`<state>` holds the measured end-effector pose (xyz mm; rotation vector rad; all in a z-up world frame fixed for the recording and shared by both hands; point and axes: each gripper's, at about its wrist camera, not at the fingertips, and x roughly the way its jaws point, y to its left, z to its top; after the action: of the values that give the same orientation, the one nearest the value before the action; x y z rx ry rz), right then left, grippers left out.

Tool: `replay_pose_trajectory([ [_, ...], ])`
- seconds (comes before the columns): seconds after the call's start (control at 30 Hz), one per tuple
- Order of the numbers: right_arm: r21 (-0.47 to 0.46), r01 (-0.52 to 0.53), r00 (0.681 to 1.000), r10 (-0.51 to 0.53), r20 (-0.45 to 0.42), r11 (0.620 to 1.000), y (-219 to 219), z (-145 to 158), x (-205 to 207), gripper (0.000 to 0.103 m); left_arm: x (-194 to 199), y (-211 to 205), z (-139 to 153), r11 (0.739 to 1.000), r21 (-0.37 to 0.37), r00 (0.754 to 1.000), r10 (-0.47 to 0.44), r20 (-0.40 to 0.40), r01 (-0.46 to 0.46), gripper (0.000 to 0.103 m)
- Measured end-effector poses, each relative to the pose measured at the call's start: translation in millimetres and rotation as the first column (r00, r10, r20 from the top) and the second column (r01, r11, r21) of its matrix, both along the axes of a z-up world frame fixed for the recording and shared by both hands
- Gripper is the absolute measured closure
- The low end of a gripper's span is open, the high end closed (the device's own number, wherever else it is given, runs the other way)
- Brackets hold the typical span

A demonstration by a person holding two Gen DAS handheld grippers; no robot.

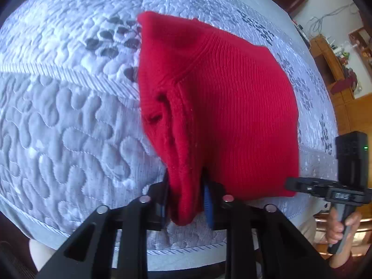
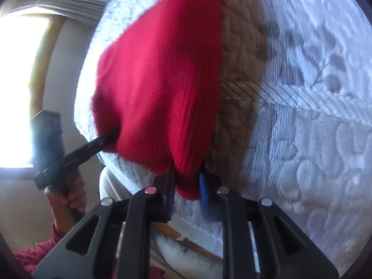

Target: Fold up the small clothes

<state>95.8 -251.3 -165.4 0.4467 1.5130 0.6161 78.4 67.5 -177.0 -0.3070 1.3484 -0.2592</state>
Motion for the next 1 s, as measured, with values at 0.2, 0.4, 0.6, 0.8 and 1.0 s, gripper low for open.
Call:
replay_pose_trajectory([
  [0.2,-0.165,-0.052,0.998,0.059,0.037,0.985,1,1,-13,0.093,-4,1,-9,0.999,0.031,0.999,-0.021,0.030,0.020,0.080],
  [0.4,-0.171,-0.032,0.999,0.038,0.026,0.985,5,-14,-11,0.091,-6,0,-5,0.999,0.040,0.999,-0.022,0.048,0.020,0.076],
  [0.6,-0.114,-0.008,0.997,0.017,0.078,0.993,-9,12,-15,0.072,-10,-16,23,0.993,0.112,0.991,-0.043,0.128,0.029,0.059],
  [0.8,-0.114,0.014,0.990,0.002,0.143,0.993,-13,48,-2,0.058,-6,-25,51,0.992,0.123,0.980,-0.054,0.192,0.030,0.051],
  [1.0,-0.108,0.036,0.979,-0.013,0.206,0.993,0,67,24,0.034,-1,-30,73,0.988,0.156,0.962,-0.054,0.269,0.012,0.038],
])
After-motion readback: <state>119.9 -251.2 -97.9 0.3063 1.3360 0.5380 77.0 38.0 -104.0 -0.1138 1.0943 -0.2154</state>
